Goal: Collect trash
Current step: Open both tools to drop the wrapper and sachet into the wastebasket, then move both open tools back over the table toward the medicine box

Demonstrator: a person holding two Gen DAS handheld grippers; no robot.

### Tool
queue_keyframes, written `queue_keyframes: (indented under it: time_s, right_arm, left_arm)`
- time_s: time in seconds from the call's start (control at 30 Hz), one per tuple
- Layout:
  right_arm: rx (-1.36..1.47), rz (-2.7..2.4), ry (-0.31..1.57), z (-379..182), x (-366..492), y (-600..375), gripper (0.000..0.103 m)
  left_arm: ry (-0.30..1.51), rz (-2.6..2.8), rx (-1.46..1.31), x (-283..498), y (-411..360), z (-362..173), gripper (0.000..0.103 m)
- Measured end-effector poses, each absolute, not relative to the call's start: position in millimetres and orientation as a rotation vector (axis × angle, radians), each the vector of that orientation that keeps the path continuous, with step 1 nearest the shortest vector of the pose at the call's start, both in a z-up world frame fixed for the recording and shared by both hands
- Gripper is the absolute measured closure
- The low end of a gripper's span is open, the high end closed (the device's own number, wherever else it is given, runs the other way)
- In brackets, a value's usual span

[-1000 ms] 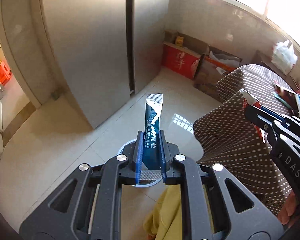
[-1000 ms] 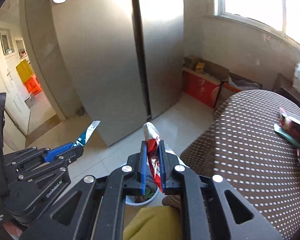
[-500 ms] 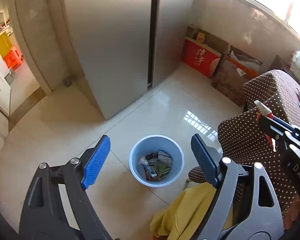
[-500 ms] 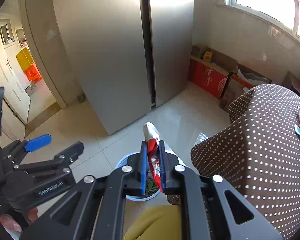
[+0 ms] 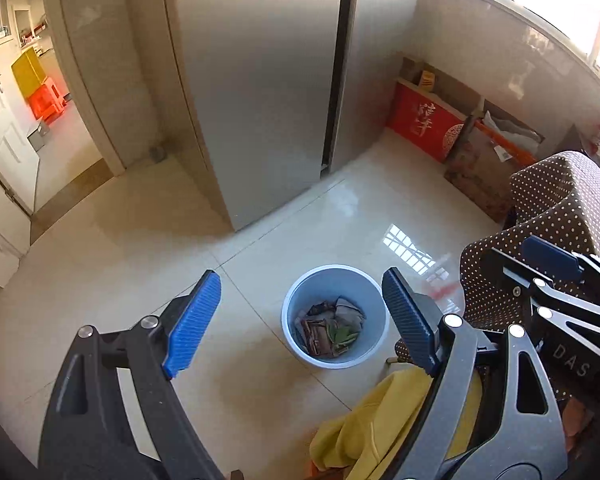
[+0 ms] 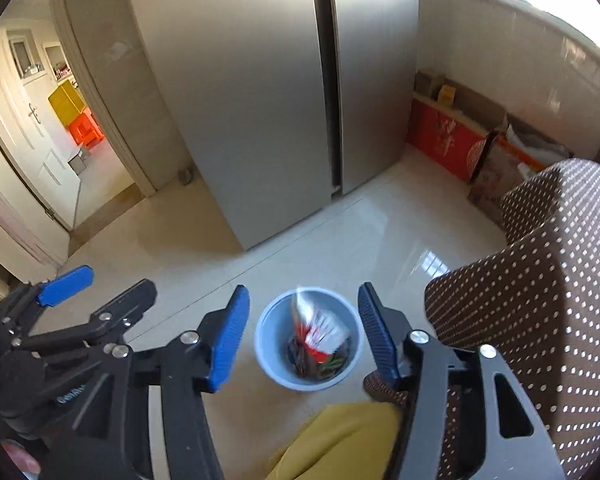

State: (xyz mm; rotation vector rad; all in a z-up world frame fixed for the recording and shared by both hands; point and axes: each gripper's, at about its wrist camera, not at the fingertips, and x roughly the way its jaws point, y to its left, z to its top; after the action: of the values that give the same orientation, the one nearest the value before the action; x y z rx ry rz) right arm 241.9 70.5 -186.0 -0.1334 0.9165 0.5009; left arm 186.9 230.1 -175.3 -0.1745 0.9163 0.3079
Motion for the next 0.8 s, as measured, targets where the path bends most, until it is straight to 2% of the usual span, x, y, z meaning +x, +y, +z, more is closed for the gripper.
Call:
queue_keyframes:
  time_s: [0.4, 0.8]
  right_arm:
    - [-0.106, 0.476, 0.865, -163.9, 224.4, 45.7, 0.047]
    - [-0.018, 0.322, 0.767, -132.9, 211.2, -39.7, 0.047]
  left_arm:
    - [0.878, 0.313, -0.134, 175.1, 212.4, -158.2, 0.021]
    - [0.796, 0.193, -0.053, 180.4, 146.0, -121.6, 0.021]
